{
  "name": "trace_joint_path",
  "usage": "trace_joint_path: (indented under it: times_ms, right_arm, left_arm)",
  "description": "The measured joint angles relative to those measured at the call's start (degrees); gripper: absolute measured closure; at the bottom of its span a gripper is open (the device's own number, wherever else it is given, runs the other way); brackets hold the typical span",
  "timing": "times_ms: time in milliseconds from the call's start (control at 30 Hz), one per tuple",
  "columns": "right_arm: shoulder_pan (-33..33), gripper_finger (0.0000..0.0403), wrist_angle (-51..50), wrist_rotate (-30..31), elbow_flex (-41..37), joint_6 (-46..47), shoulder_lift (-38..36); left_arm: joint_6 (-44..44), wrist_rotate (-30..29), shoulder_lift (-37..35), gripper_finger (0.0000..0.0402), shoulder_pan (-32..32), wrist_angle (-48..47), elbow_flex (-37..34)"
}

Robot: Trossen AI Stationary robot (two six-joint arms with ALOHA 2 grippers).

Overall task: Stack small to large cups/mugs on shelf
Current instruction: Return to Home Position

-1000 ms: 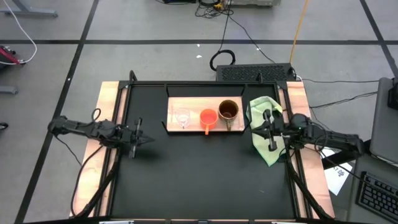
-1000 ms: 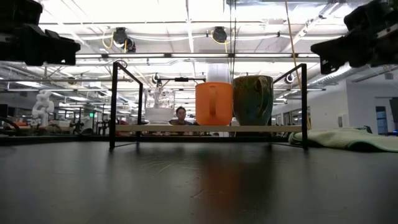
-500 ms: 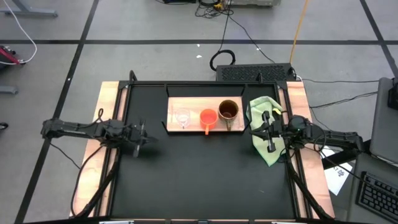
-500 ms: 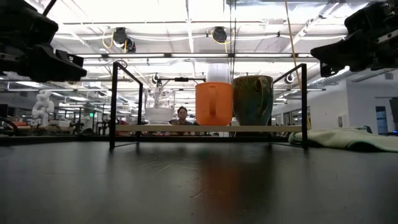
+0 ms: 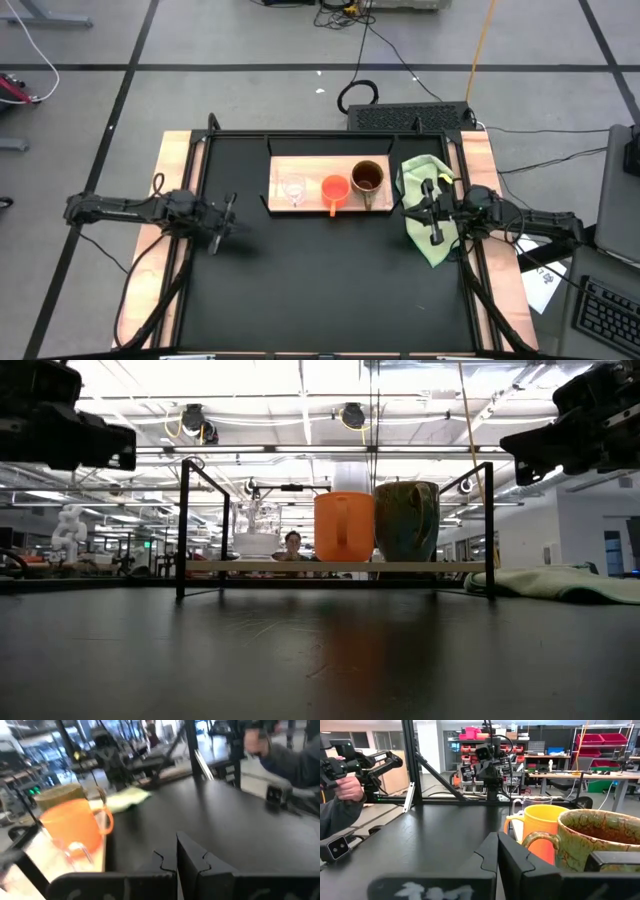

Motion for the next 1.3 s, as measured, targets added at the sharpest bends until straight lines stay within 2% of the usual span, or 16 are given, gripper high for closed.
trace_joint_path:
  times_ms: [233,500,800,1033,1300]
  right_arm:
    - [0.0,0.0403,0.4,-0.1,0.0,0.2,0.0]
    - [0.0,0.0403,1.8,-0.1,0.0,0.2,0.0]
    - [0.0,0.0403,1.7,-0.1,-0.1,1.6,0.0]
    - [0.0,0.0403,1.7,-0.1,-0.1,1.6,0.0]
    - [0.0,0.0403,1.7,-0.1,-0.1,1.7,0.0]
  left_arm:
    - [-1.2,-1.9,0.0,0.0401,0.0,3.8,0.0]
    - [-9.8,-2.7,0.0,0.0401,0.0,9.0,0.1]
    - [-10.4,-2.7,0.0,0.0401,0.0,8.7,0.1]
    - [-11.8,-2.7,0.0,0.0383,0.0,8.6,0.1]
    - [-9.8,-2.7,0.0,0.0396,0.0,8.6,0.1]
